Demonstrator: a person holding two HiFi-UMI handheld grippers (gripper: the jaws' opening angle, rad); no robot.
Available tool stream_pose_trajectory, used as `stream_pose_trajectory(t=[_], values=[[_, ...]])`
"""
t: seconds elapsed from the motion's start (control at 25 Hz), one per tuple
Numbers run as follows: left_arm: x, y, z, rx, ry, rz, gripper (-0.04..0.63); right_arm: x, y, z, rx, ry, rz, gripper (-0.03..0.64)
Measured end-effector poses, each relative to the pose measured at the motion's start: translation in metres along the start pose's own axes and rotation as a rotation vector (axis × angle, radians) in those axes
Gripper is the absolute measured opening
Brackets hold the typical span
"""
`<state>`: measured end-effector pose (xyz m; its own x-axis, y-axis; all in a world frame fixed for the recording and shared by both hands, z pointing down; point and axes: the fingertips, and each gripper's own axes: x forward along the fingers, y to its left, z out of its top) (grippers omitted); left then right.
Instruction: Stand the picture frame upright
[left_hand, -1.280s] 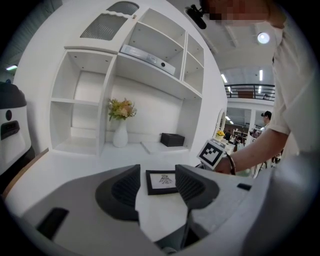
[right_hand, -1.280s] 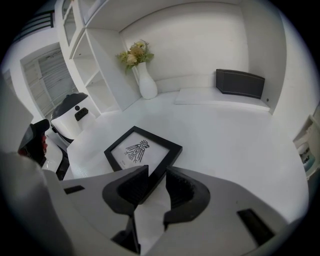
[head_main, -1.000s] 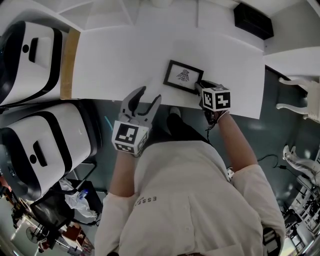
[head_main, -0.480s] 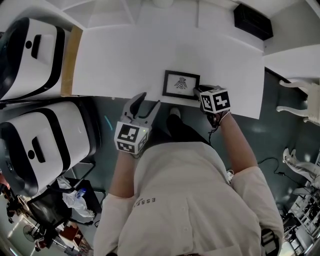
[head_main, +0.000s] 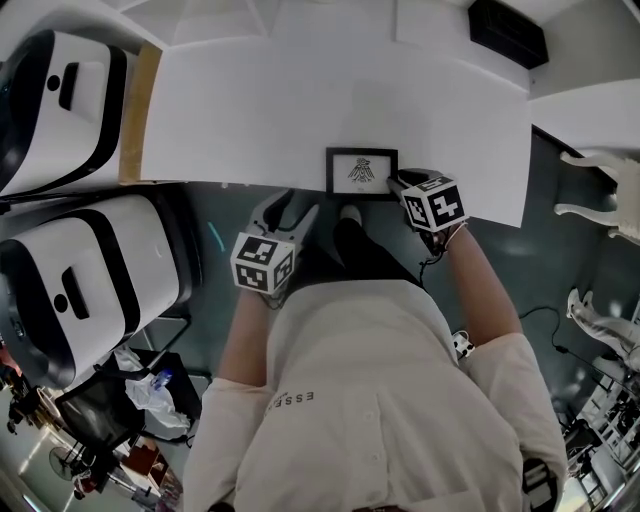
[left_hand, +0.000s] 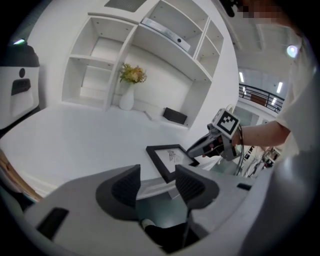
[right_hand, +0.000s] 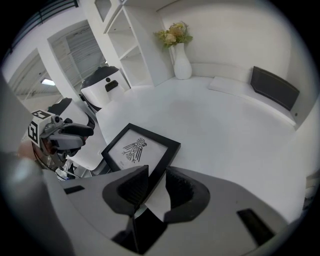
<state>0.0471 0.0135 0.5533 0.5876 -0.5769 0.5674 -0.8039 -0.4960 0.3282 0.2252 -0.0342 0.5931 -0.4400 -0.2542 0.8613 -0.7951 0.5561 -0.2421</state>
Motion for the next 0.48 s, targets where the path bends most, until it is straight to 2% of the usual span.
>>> stream_pose_trajectory(t=[0.16, 0.28, 0.36, 0.48], values=[[0.012, -0.009, -0.019, -0.016, 0.058, -0.050, 0.215, -0.002, 0.003, -0.007, -0.026, 0.011, 0.027, 0.118], [0.021, -0.015, -0.027, -0.060, 0.079, -0.076, 0.215, -0.003, 0.005, -0.011, -0.038, 0.015, 0.041, 0.118], [0.027, -0.016, -0.030, -0.115, 0.083, -0.094, 0.215, -0.004, 0.006, -0.012, -0.047, 0.014, 0.047, 0.119], [0.036, -0.018, -0.032, -0.245, 0.081, -0.129, 0.215, -0.005, 0.007, -0.012, -0.074, 0.007, 0.046, 0.120]])
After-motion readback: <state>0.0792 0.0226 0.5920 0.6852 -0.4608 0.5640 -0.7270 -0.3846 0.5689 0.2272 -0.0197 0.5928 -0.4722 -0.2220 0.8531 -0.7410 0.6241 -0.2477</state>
